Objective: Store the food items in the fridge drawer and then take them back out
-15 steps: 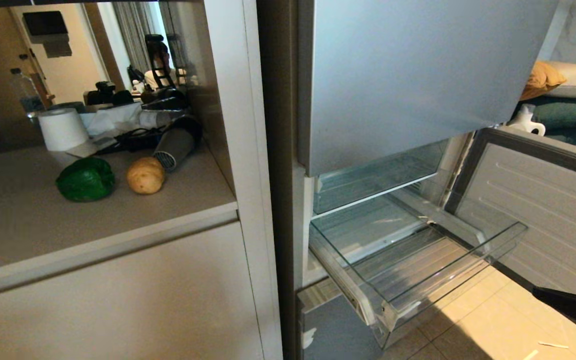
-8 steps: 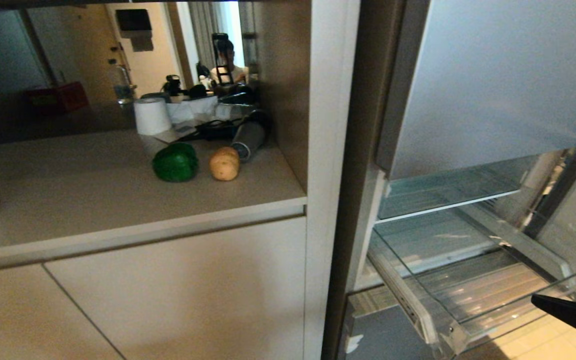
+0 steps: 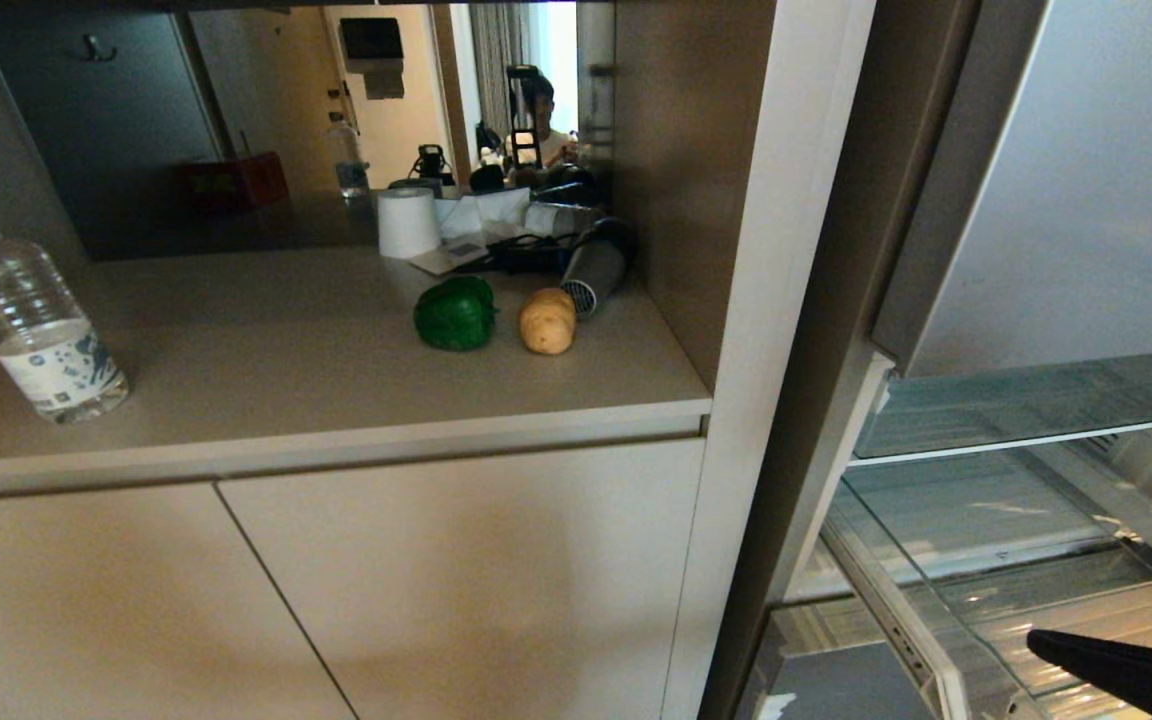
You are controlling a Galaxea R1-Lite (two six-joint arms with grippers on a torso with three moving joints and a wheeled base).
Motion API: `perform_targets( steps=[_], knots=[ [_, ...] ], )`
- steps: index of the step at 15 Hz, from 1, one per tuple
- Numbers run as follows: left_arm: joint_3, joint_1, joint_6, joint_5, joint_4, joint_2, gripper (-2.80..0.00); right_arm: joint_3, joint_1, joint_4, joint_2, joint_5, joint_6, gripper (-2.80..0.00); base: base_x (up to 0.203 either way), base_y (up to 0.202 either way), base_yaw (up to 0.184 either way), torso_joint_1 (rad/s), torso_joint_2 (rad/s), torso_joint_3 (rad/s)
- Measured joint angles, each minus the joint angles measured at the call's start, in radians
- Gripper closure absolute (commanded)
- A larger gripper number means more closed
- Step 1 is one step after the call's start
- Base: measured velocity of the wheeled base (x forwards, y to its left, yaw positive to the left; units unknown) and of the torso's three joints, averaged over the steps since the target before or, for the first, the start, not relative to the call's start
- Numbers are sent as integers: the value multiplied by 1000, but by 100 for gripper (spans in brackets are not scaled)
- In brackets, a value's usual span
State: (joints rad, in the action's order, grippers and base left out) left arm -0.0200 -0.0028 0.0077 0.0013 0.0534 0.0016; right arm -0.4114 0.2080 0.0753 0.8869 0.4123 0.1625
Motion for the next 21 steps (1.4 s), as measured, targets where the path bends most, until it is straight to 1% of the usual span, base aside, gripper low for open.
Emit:
perform_targets(
  steps=[2,5,8,10,11,13,16,18,21],
  knots=[
    [0,0,0,0,0,0,0,-25,50,0,47,57,-38,0,0,0,0,0,0,0],
    [0,0,0,0,0,0,0,-105,175,3,162,74,-92,0,0,0,0,0,0,0],
    [0,0,0,0,0,0,0,-252,263,7,309,73,-89,0,0,0,0,0,0,0],
    [0,0,0,0,0,0,0,-364,314,7,412,44,-52,0,0,0,0,0,0,0],
    [0,0,0,0,0,0,0,-427,347,8,470,2,-23,0,0,0,0,0,0,0],
    [0,0,0,0,0,0,0,-562,411,7,593,-124,27,0,0,0,0,0,0,0],
    [0,0,0,0,0,0,0,-803,470,7,774,-320,49,0,0,0,0,0,0,0],
    [0,0,0,0,0,0,0,-965,486,7,886,-405,52,0,0,0,0,0,0,0],
    [0,0,0,0,0,0,0,-1149,495,6,1030,-498,49,0,0,0,0,0,0,0]
  ],
)
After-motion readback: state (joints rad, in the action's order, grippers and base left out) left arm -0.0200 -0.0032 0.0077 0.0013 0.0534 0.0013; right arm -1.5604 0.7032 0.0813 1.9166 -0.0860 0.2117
